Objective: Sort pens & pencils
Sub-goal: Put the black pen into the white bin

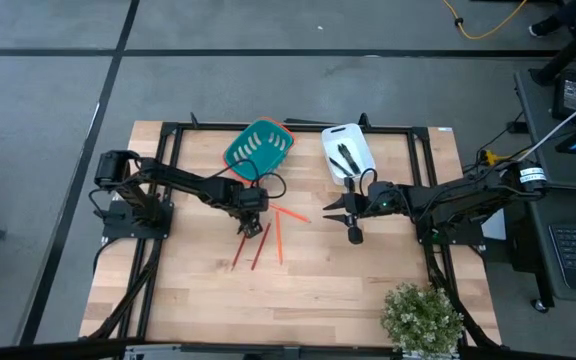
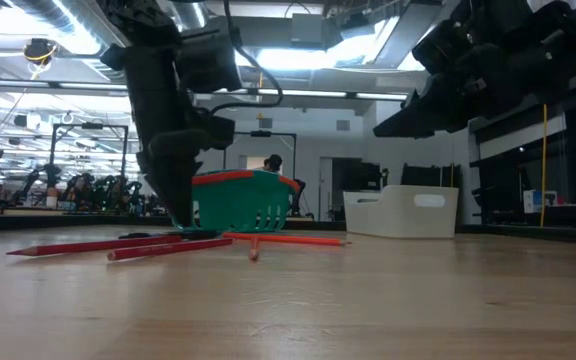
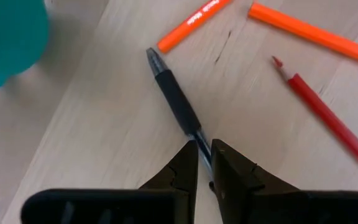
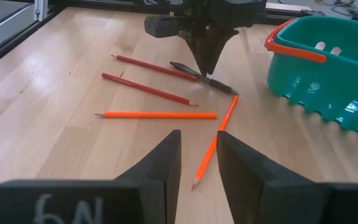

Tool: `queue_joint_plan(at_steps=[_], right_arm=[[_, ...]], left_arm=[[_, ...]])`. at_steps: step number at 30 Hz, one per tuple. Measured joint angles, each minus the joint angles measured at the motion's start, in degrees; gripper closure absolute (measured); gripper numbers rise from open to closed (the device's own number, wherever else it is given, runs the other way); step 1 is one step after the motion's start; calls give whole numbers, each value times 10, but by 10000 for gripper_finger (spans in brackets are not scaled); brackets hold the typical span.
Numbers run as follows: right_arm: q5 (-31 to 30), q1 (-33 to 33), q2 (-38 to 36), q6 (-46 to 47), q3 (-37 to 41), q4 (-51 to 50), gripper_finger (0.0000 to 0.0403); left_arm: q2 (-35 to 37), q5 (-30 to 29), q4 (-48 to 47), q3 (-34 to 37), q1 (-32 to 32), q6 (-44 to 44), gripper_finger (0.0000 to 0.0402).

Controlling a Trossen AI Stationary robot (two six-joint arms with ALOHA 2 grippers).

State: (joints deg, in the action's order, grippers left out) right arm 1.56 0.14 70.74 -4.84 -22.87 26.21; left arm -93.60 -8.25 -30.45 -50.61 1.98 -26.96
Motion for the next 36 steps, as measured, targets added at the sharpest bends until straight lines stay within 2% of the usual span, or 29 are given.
queue_joint_plan(at_steps=[19, 29, 36], right_arm=[[0, 0, 0, 0, 0, -9, 299], [1, 0, 0, 0, 0, -9, 299], [1, 0, 0, 0, 0, -9, 299]], left_arm=[[0, 2, 1, 0, 0, -20, 359], [1, 2, 19, 0, -2, -13, 290], [1, 2, 16, 0, -2, -25, 281]])
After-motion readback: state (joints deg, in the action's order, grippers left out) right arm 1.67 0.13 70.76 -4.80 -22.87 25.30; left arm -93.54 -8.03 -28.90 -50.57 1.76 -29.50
